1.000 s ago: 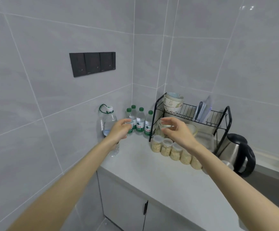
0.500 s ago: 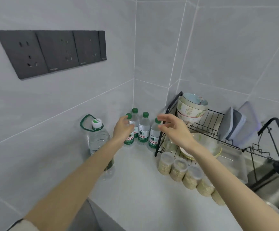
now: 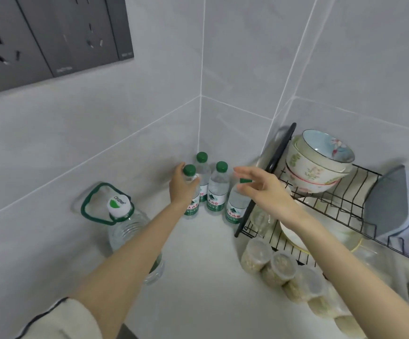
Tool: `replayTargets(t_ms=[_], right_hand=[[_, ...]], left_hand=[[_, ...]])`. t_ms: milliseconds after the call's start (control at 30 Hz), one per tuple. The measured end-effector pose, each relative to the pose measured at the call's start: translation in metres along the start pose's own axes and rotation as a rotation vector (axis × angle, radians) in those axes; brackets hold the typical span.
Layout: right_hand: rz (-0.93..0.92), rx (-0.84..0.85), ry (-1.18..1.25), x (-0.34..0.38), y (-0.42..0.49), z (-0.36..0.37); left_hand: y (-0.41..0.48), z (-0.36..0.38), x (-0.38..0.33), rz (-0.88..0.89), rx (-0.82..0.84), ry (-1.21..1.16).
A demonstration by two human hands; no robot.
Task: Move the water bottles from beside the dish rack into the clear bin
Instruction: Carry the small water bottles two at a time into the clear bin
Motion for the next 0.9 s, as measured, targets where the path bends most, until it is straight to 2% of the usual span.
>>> replayTargets(t_ms=[200,400,567,733,900], right_hand=[[0.017,-0.033,0.001,-0.005,0.013,0.007],[-0.064,-0.032,-0.171,-0.002,0.028,0.037],[-0.08,-0.067,-0.371,-0.009,0.057,0.06],[0.06,-0.076,-0.433,-0.028,0.097,0.072],[0.03,-0.147,-0.426,-0.03,0.093,0.072]], left_hand=[[-0.002,0.005,0.01,0.094,-0.103,-0.042],[-0.018,-0.006,0.02,0.111,-0.173,-0.065],[-0.036,-0.019,0.008,0.175,-0.104,-0.095],[-0.05,-0.032,0.01,0.16,-0.031,-0.139],[-0.064,-0.042,0.016,0.133,0.016,-0.191]])
Point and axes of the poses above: each hand's wrist, its own y-axis towards the middle knuckle, its own z-axis out of the palm, x = y × z, the point moved 2 cm from there along y, towards the middle knuckle, and after that the axes turned 2 degrees about -z, right-handed, at the moved point
